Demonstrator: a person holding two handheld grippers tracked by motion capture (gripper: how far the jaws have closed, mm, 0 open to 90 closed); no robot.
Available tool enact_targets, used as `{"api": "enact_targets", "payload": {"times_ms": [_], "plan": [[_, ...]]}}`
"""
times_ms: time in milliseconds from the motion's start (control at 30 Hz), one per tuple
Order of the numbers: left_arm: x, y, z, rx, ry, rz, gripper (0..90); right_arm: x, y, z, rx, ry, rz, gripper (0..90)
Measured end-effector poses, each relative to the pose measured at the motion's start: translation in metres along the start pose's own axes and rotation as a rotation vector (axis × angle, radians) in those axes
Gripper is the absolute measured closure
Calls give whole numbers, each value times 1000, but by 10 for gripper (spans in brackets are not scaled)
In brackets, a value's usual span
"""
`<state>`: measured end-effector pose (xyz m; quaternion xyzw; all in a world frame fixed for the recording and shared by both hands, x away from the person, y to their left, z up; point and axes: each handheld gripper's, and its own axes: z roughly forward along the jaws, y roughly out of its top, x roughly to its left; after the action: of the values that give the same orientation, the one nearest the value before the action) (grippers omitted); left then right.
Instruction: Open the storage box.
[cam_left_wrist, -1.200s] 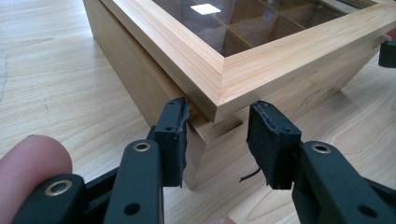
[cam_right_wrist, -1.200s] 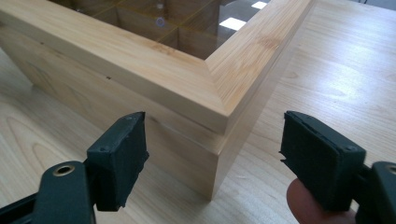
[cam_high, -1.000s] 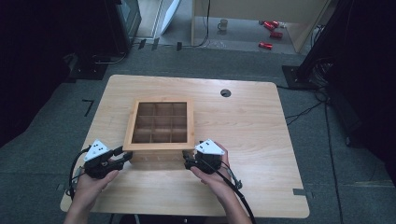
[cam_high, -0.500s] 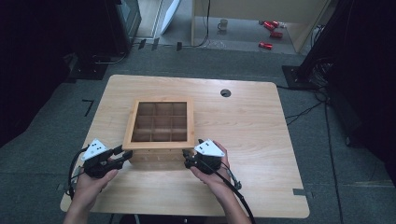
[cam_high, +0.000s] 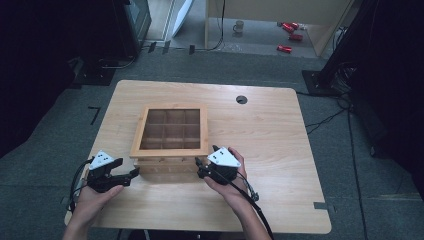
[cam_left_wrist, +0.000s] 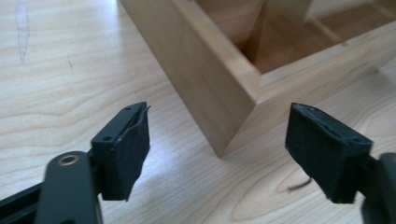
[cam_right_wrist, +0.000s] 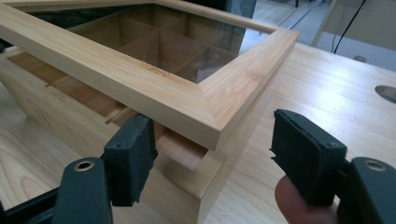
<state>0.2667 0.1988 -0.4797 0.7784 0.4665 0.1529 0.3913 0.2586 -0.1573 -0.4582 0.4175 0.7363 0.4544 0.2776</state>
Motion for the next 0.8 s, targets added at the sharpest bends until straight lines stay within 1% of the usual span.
{"api": "enact_targets", "payload": {"times_ms": [167,300,367,433,467,533,567,600,633,667,800], "plan": [[-1,-7,11,52,31,22,189,-2,7,-2,-17,0,-19,298],[0,-14,18,87,59,25,191,-4,15,-3,-33,2,-35,290],[1,-18,21,97,83,25,196,-5,19,-4,-43,2,-45,286],[2,-21,22,107,90,24,210,-7,24,-5,-50,3,-54,280],[2,-22,23,100,95,34,208,-8,26,-5,-54,4,-57,276],[1,-23,24,86,105,30,208,-9,31,-5,-61,4,-63,273],[1,-24,24,86,113,42,208,-10,35,-6,-69,3,-70,272],[0,-25,26,75,129,57,207,-11,37,-6,-72,1,-71,271],[-1,-26,27,68,134,64,201,-12,40,-6,-79,2,-72,268],[-1,-27,27,60,134,61,191,-12,43,-6,-82,1,-73,265],[0,-26,27,60,135,63,192,-15,54,-3,-89,-8,-103,262]]}}
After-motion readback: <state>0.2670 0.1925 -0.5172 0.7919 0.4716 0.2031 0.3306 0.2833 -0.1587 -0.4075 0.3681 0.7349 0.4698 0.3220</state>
